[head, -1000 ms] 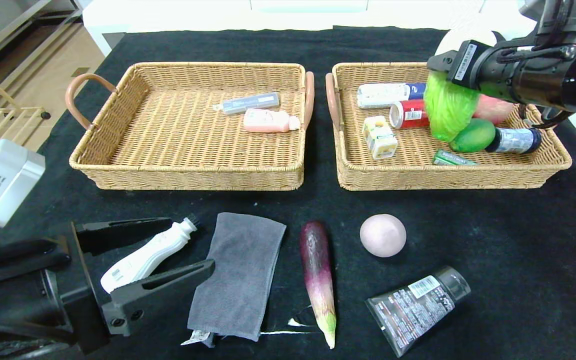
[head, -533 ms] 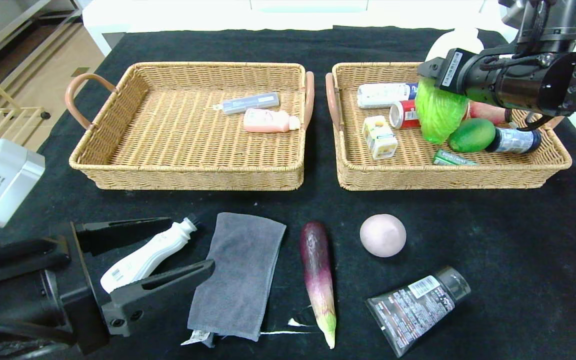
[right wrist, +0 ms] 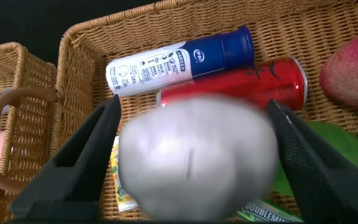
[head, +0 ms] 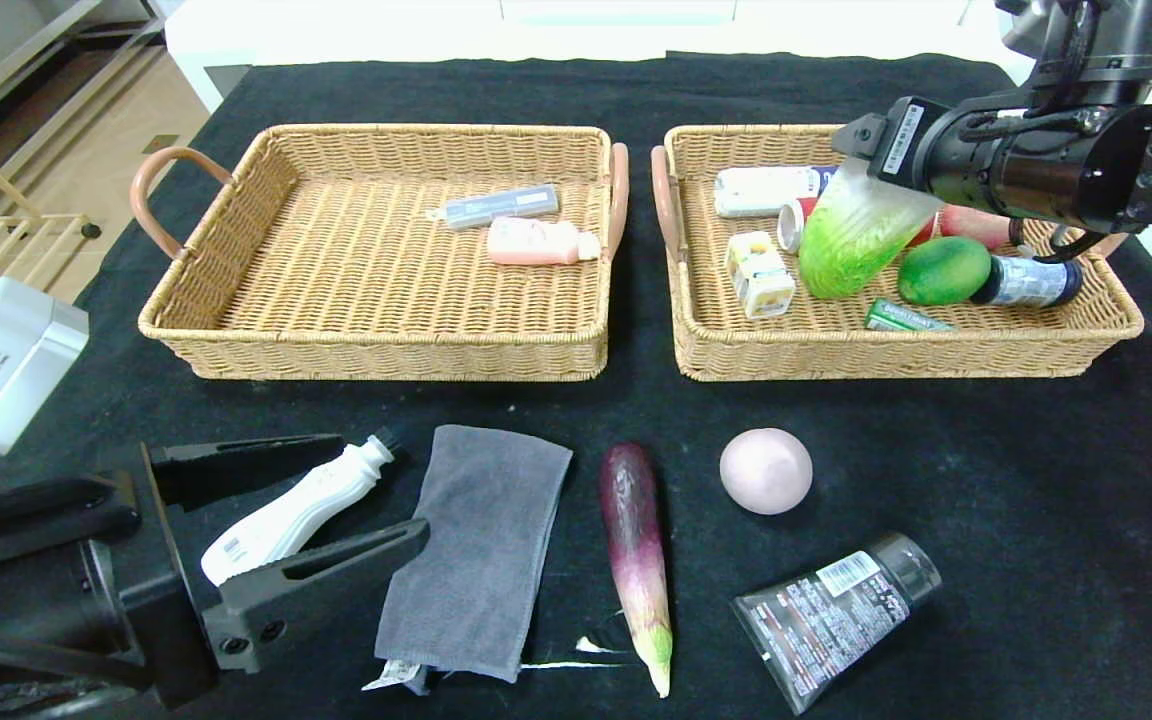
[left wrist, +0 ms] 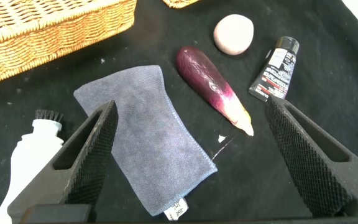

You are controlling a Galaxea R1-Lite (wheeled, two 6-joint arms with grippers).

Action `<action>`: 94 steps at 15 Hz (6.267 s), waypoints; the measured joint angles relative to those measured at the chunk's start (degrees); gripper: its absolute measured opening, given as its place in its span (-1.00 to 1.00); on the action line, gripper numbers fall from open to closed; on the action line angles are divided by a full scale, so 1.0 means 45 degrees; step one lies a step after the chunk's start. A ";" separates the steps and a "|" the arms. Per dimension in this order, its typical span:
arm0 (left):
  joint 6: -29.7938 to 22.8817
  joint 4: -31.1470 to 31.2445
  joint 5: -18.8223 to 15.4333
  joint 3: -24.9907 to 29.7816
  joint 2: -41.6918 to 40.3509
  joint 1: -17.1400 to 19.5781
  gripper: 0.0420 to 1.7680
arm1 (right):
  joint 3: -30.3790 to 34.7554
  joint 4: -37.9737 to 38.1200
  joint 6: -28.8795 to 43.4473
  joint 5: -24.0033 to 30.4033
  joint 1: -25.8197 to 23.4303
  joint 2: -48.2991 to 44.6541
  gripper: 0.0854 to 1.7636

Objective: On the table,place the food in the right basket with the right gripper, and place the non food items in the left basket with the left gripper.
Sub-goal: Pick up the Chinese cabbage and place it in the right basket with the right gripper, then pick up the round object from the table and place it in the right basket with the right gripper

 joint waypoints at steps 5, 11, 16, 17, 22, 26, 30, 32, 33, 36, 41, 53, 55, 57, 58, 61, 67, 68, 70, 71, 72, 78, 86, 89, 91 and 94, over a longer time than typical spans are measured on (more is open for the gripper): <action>0.0000 0.0005 0.0000 0.0000 -0.0011 0.0000 0.94 | 0.0019 0.0008 -0.0003 0.0011 0.0005 -0.0005 0.92; 0.0000 0.0000 -0.0003 -0.0003 -0.0016 0.0000 0.94 | 0.0436 0.0125 -0.0669 0.0011 0.0079 -0.0417 0.92; 0.0005 0.0005 0.0000 0.0011 0.0005 0.0000 0.94 | 0.2747 0.1016 -0.0864 -0.0060 0.0913 -0.1923 0.92; 0.0000 0.0043 0.0000 0.0011 0.0008 0.0000 0.94 | 0.3224 0.1224 -0.0872 -0.0160 0.1214 -0.2284 0.92; 0.0114 0.0111 -0.0003 0.0035 0.0092 -0.0003 0.94 | 0.5109 0.3148 -0.0786 -0.0477 0.2812 -0.3730 0.92; 0.0219 0.0116 -0.0003 0.0068 0.0122 0.0000 0.94 | 0.6017 0.3281 -0.0144 -0.1317 0.3741 -0.3833 0.92; 0.0219 0.0100 0.0000 0.0073 0.0100 0.0005 0.94 | 0.6347 0.3191 0.0238 -0.1336 0.4221 -0.3205 0.92; 0.0214 0.0062 0.0000 0.0054 0.0062 0.0000 0.94 | 0.6415 0.3164 0.0439 -0.1336 0.4397 -0.2817 0.92; 0.0219 0.0062 0.0000 0.0043 0.0051 0.0000 0.94 | 0.6434 0.3164 0.0463 -0.1346 0.4478 -0.2639 0.92; 0.0230 0.0062 0.0000 0.0035 0.0043 0.0000 0.94 | 0.6439 0.3129 0.0482 -0.1346 0.4809 -0.2216 0.92; 0.0233 0.0057 0.0000 0.0035 0.0043 0.0000 0.94 | 0.6358 0.3007 0.0488 -0.1390 0.5104 -0.1490 0.92; 0.0331 0.0068 -0.0003 0.0030 0.0014 0.0000 0.94 | 0.6550 0.2338 0.0520 -0.1720 0.5193 -0.0924 -0.43; 0.0341 0.0068 0.0000 0.0030 0.0014 0.0000 0.94 | 0.6575 0.2327 0.0520 -0.1715 0.5201 -0.0899 -0.91; 0.0355 0.0057 -0.0003 0.0035 0.0014 0.0000 0.94 | 0.6653 0.2314 0.0520 -0.1715 0.5201 -0.0883 -0.91; 0.0360 0.0062 0.0000 0.0035 0.0014 0.0000 0.94 | 0.6672 0.2319 0.0520 -0.1720 0.5201 -0.0883 -0.91; 0.0428 0.0081 0.0000 0.0035 0.0014 0.0000 0.94 | 0.6686 0.2322 0.0501 -0.1720 0.5193 -0.0878 -0.91; 0.0482 0.0073 -0.0003 0.0054 0.0014 0.0000 0.94 | 0.6672 0.2332 0.0507 -0.1726 0.5193 -0.0875 -0.91; 0.0488 0.0068 0.0000 0.0054 0.0005 0.0000 0.94 | 0.6664 0.2338 0.0507 -0.1726 0.5193 -0.0878 -0.91; 0.0496 0.0062 -0.0003 0.0054 -0.0016 0.0000 0.94 | 0.6629 0.2346 0.0507 -0.1831 0.5201 -0.0918 -0.91; 0.0512 0.0062 -0.0003 0.0060 -0.0019 0.0000 0.94 | 0.6610 0.2370 0.0496 -0.1910 0.5207 -0.0981 -0.91; 0.0507 0.0079 -0.0003 0.0060 -0.0030 0.0000 0.94 | 0.6594 0.2411 0.0490 -0.1929 0.5218 -0.1108 -0.91; 0.0545 0.0122 0.0000 0.0108 0.0024 0.0000 0.94 | 0.6274 0.2492 0.0447 -0.1942 0.5266 -0.2360 -0.91; 0.0545 0.0122 0.0000 0.0114 0.0076 0.0000 0.94 | 0.3850 0.2295 0.0041 -0.1997 0.4838 -0.2487 -0.91; 0.0545 0.0122 0.0000 0.0114 0.0076 0.0000 0.94 | 0.2836 0.2211 -0.0003 -0.2007 0.4424 -0.1845 -0.91; 0.0539 0.0111 -0.0003 0.0103 0.0057 0.0011 0.94 | 0.2292 0.1812 -0.0008 -0.2010 0.4275 -0.1395 -0.91; 0.0539 0.0092 -0.0003 0.0098 0.0038 0.0022 0.94 | 0.1606 0.1593 -0.0043 -0.2002 0.4061 -0.0694 -0.91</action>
